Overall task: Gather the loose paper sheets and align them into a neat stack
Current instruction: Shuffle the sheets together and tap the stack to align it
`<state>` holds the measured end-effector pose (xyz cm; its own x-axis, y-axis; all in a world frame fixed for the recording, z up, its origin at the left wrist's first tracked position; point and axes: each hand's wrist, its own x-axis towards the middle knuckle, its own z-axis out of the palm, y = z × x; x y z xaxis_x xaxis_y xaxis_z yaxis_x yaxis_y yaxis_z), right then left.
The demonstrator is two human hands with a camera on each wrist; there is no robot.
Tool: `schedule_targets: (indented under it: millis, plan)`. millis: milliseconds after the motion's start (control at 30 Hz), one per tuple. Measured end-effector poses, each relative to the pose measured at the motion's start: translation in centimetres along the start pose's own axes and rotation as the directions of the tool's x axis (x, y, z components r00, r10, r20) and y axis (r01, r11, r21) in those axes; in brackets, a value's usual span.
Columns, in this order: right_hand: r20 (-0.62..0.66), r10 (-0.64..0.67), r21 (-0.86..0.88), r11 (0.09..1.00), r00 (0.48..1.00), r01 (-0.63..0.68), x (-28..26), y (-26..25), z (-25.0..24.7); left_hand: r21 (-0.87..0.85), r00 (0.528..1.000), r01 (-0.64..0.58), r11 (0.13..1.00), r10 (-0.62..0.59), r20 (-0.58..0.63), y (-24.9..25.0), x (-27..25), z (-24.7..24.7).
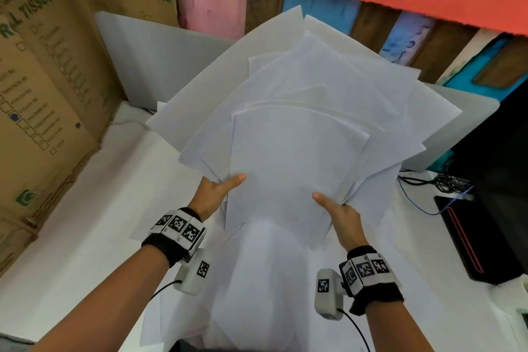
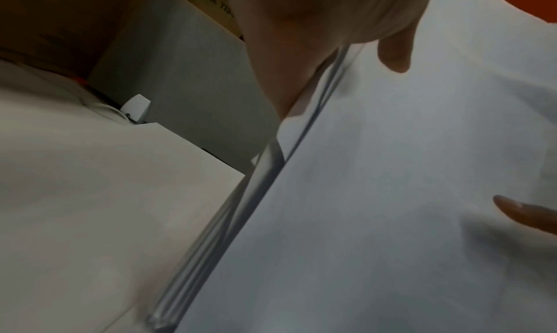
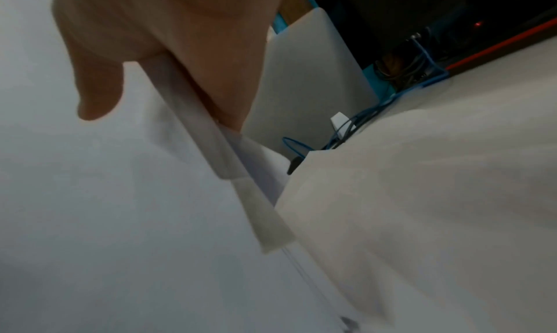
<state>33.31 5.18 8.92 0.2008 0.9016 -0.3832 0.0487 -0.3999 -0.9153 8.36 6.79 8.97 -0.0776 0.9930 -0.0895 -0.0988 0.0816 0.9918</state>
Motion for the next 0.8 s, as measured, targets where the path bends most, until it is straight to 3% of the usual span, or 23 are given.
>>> schedule_targets:
  millis: [67,233,333,400,500,600,667,800]
  plan:
    - [0.031,0.003,0.04,0.999,1.0,-0.004,-0.2,-0.2,-0.3,-0.015,0.999,-0.01,1.0,0.01,0.032,0.2,-0.1,-0.3]
    - [-0.058,-0.111,0.169,0.978,0.992,0.119,0.6,-2.2,-1.1,-0.084,0.999,-0.044,0.995,0.046,0.019,2.1,0.7,-1.0]
    - [-0.007,-0.085,0.245,0.966,0.996,0.084,0.7,-2.3,-1.2,-0.147,0.998,-0.063,0.987,0.066,0.017,2.7,0.8,-1.2]
    - [0.03,-0.089,0.245,0.966,0.996,0.079,0.4,-1.8,-0.6,-0.168,0.997,-0.073,0.983,0.075,0.011,2.8,0.7,-0.9]
    - [0.027,-0.189,0.218,0.959,0.982,0.179,0.6,-1.6,0.1,-0.168,0.994,-0.109,0.98,0.109,-0.009,3.5,0.8,-0.6]
    - [0.012,-0.082,0.307,0.949,0.997,0.075,1.0,-2.3,-0.2,-0.21,0.992,-0.122,0.97,0.112,-0.058,4.1,1.6,-1.0]
    - [0.033,-0.087,0.315,0.946,0.996,0.073,1.0,-2.0,-0.2,-0.164,0.995,-0.098,0.982,0.093,-0.035,3.3,1.4,-1.1]
    - [-0.072,-0.199,0.293,0.932,0.977,0.211,0.6,-1.9,0.4,-0.02,0.999,-0.052,0.998,0.052,-0.018,1.7,0.8,-0.8]
